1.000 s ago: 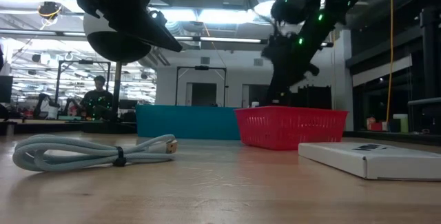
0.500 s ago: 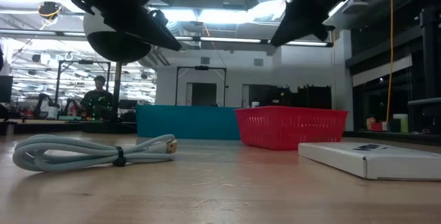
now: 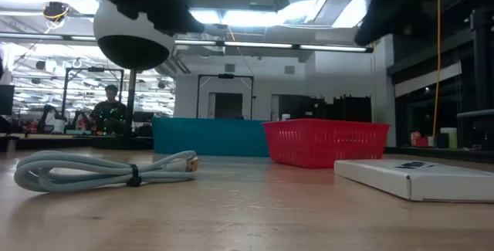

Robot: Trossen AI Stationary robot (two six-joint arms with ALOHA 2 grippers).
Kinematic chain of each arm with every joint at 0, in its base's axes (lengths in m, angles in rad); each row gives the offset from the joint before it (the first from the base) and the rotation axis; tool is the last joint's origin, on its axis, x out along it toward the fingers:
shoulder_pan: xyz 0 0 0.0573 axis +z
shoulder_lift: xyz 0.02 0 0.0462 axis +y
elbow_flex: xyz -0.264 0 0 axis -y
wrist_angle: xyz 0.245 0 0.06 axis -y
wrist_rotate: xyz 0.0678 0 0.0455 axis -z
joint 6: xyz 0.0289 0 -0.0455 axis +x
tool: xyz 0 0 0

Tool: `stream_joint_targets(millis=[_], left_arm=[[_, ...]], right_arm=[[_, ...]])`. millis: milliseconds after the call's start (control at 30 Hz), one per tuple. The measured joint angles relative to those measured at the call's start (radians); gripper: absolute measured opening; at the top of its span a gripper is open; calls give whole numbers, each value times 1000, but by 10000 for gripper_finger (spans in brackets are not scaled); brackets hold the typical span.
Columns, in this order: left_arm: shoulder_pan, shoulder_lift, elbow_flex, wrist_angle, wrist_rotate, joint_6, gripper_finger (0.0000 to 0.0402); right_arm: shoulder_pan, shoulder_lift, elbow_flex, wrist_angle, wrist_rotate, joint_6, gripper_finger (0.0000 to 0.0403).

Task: Pick and place items into bin
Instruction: Put the card reader box into the blue bin

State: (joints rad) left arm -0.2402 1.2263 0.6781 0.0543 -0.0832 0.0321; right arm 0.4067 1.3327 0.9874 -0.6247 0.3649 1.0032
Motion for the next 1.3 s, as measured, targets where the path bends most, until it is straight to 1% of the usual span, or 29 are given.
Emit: stream_joint_targets(millis=[67,167,300,400,467,533,567,667,800,1033,1300], left_arm=[[-16,0,0,24,0,-26,214],[-38,0,0,65,0,-45,214],[-55,15,0,104,-5,-58,214],[-56,64,3,146,-9,-91,210],[-51,109,19,144,-9,-98,205],[-43,158,44,145,-8,-98,199],[-39,179,55,145,-6,-98,195],[-29,242,97,129,9,-97,185],[-25,283,135,107,24,-74,172],[-30,280,163,105,32,-90,160],[-48,279,170,107,35,-98,152]], right_arm=[[41,20,0,0,0,59,0],[88,63,23,-19,0,101,0],[129,138,112,-112,0,116,0],[156,204,193,-229,0,116,0],[178,246,244,-299,0,116,0],[203,279,272,-370,-1,122,0],[217,295,276,-376,-1,135,0],[256,322,277,-366,-9,189,0],[304,341,278,-324,-20,248,0],[361,366,278,-242,-19,253,0],[363,460,277,-155,-19,252,0]])
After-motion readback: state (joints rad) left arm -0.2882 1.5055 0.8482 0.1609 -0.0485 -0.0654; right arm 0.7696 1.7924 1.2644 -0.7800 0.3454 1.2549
